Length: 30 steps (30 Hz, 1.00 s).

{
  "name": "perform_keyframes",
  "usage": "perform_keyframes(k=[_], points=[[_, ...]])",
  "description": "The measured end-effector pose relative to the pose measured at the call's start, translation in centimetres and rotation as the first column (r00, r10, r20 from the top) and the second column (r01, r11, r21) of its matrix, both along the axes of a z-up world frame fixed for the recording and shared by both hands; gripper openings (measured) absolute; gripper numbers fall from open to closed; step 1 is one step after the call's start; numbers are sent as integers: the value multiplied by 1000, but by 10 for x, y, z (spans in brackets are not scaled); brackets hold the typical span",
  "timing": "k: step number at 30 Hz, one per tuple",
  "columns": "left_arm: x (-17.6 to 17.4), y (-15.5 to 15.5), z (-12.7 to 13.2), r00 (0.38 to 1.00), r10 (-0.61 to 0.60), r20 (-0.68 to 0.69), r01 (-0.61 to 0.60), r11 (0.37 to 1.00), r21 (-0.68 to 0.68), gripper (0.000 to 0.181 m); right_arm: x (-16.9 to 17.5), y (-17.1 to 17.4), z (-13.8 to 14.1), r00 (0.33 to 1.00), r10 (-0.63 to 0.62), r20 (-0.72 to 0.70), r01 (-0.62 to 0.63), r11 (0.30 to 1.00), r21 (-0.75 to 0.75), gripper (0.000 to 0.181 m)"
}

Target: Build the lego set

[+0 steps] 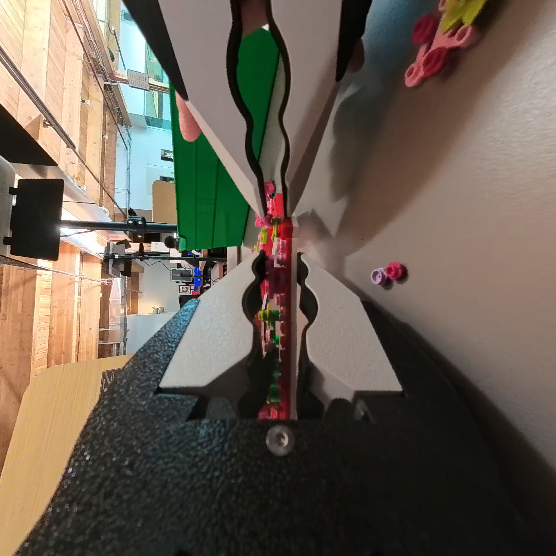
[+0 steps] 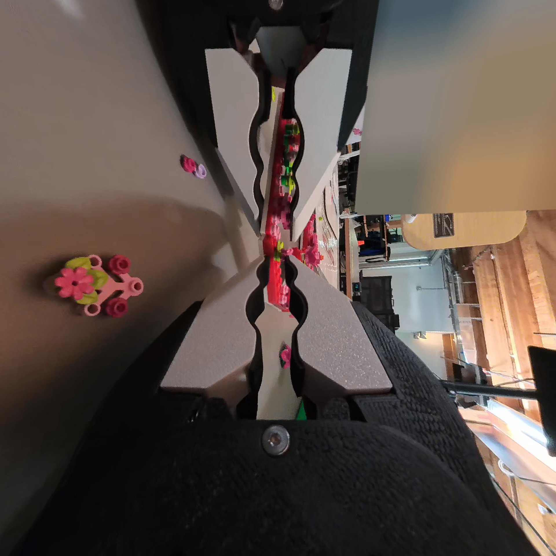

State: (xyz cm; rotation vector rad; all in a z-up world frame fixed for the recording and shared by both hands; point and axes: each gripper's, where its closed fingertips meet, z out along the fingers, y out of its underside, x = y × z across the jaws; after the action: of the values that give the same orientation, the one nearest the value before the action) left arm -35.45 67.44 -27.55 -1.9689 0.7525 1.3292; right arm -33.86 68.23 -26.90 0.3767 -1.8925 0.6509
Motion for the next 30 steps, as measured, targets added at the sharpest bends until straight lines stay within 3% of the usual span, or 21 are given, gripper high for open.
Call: perform_keyframes(k=[7, 15, 19, 24, 30], points=[[1, 0, -2, 1000, -2, -2, 2, 1000, -11, 17, 0, 1, -2, 1000, 2, 19, -2, 1000, -5, 8], [2, 0, -6, 1000, -5, -9, 5, 999, -32, 18, -1, 2, -3, 971, 3, 241, 41, 983, -179, 0], [2, 0, -8, 1000, -8, -13, 7, 999, -42, 18, -1, 4, -3, 960, 7, 278, 52, 978, -203, 0], [2, 1, -11, 1000, -9, -16, 8, 998, -58, 18, 1, 6, -8, 969, 5, 248, 29, 991, -133, 0], [2, 1, -11, 1000, -9, -14, 8, 998, -60, 18, 8, 6, -16, 985, 23, 174, -20, 1000, -18, 13]])
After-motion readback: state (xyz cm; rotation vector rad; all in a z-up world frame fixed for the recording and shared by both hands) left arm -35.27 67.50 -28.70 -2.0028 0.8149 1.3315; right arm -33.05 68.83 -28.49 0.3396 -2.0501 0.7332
